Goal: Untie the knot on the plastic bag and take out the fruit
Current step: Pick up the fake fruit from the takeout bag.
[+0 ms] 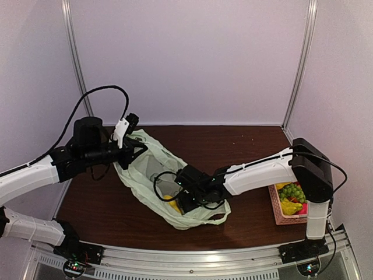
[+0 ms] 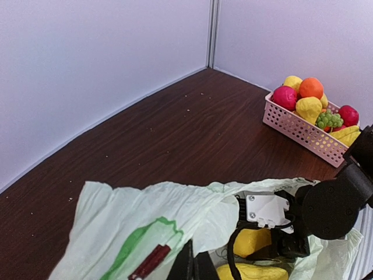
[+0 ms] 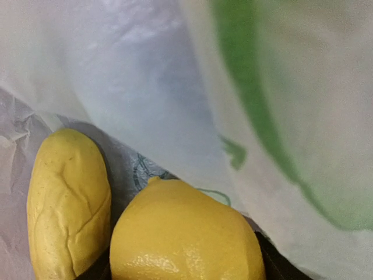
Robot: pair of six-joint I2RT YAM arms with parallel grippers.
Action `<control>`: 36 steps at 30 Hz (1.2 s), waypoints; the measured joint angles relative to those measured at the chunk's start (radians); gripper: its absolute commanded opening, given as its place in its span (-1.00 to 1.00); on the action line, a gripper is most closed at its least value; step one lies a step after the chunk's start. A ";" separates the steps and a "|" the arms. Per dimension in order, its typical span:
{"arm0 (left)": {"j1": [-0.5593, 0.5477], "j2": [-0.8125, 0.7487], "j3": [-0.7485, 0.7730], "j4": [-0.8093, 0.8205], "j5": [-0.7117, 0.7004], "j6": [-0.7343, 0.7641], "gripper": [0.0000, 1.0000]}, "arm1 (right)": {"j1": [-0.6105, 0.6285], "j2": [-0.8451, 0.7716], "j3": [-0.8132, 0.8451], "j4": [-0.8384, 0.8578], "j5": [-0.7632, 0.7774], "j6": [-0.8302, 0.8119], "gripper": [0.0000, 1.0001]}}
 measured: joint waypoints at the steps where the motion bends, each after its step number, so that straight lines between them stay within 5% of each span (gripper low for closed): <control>1: 0.000 0.001 0.000 0.000 0.000 0.000 -1.00 | 0.000 -0.001 -0.003 0.006 0.000 0.004 0.14; 10: 0.000 0.015 0.000 -0.001 -0.002 0.000 -1.00 | 0.000 -0.156 -0.114 0.104 -0.049 0.004 0.07; 18: 0.000 0.044 0.000 -0.033 -0.017 0.002 -1.00 | 0.000 -0.392 -0.216 0.389 -0.193 -0.005 0.09; 29: 0.000 0.117 0.034 -0.093 -0.095 -0.001 -1.00 | 0.000 -0.483 -0.338 0.742 -0.463 0.015 0.14; 36: 0.053 0.171 0.076 -0.174 -0.201 -0.018 -1.00 | -0.023 -0.594 -0.440 0.774 -0.438 0.030 0.16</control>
